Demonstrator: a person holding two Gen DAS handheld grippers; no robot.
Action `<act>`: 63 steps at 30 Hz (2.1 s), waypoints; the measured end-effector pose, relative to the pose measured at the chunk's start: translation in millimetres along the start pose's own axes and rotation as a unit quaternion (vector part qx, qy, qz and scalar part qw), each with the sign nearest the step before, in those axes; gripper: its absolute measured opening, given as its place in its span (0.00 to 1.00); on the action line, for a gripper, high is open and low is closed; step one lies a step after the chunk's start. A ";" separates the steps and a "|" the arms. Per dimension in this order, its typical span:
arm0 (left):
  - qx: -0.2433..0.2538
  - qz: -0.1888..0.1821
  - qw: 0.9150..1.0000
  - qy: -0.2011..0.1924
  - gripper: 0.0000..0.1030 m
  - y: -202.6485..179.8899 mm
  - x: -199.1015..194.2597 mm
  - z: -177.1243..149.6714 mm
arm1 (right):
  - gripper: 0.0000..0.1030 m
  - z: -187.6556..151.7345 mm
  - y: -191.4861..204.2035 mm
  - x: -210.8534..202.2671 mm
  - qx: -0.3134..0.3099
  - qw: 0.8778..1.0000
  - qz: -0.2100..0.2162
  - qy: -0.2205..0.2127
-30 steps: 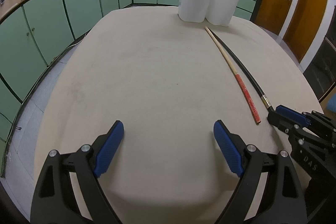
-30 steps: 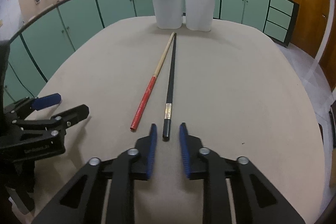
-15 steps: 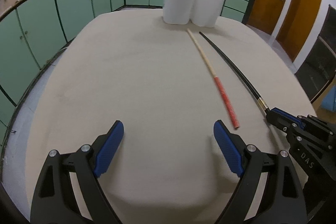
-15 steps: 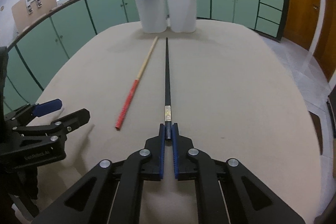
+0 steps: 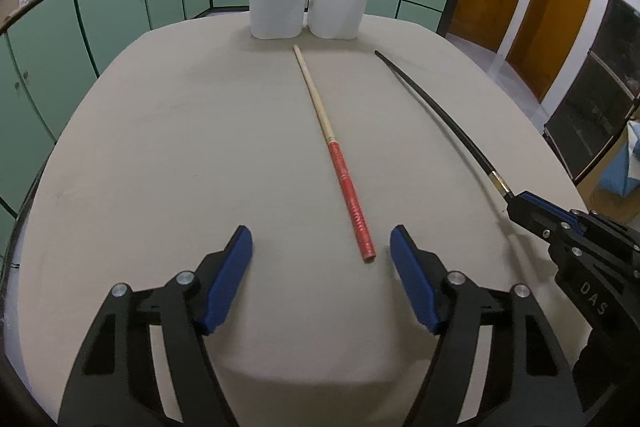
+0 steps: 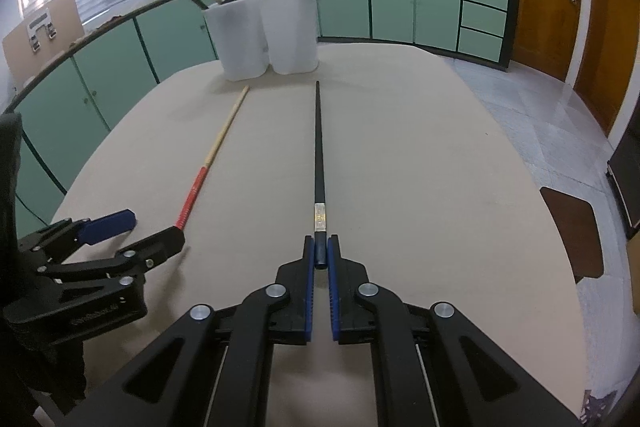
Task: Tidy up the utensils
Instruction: 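Grasp the black chopstick with the right tool while the left tool grasps the red chopstick, then lift both held chopsticks up and lower them into the white holder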
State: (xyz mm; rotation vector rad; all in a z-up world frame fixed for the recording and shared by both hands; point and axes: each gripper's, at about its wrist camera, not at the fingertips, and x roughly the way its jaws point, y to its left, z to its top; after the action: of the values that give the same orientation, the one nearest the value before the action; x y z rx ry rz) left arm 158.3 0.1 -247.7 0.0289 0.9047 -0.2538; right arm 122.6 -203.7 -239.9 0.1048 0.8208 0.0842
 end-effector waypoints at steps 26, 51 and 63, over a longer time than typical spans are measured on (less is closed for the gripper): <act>-0.001 0.021 1.000 -0.024 0.05 2.4 -19.6 6.7 | 0.06 5.5 -3.0 -3.1 -0.002 1.000 0.003 -0.005; 0.023 -0.002 0.984 -0.175 0.05 0.4 -129.6 93.0 | 0.06 92.9 7.0 -81.9 -0.042 0.992 0.028 -0.119; 0.028 -0.036 0.979 -0.198 0.05 -0.8 -142.6 140.8 | 0.06 156.5 13.9 -94.1 -0.051 0.987 0.071 -0.133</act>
State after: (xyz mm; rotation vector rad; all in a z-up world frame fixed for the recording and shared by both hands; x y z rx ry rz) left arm 182.9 10.2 -49.0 -0.0029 0.5013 -0.3378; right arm 173.0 -210.2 -64.0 0.0759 0.5410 0.2416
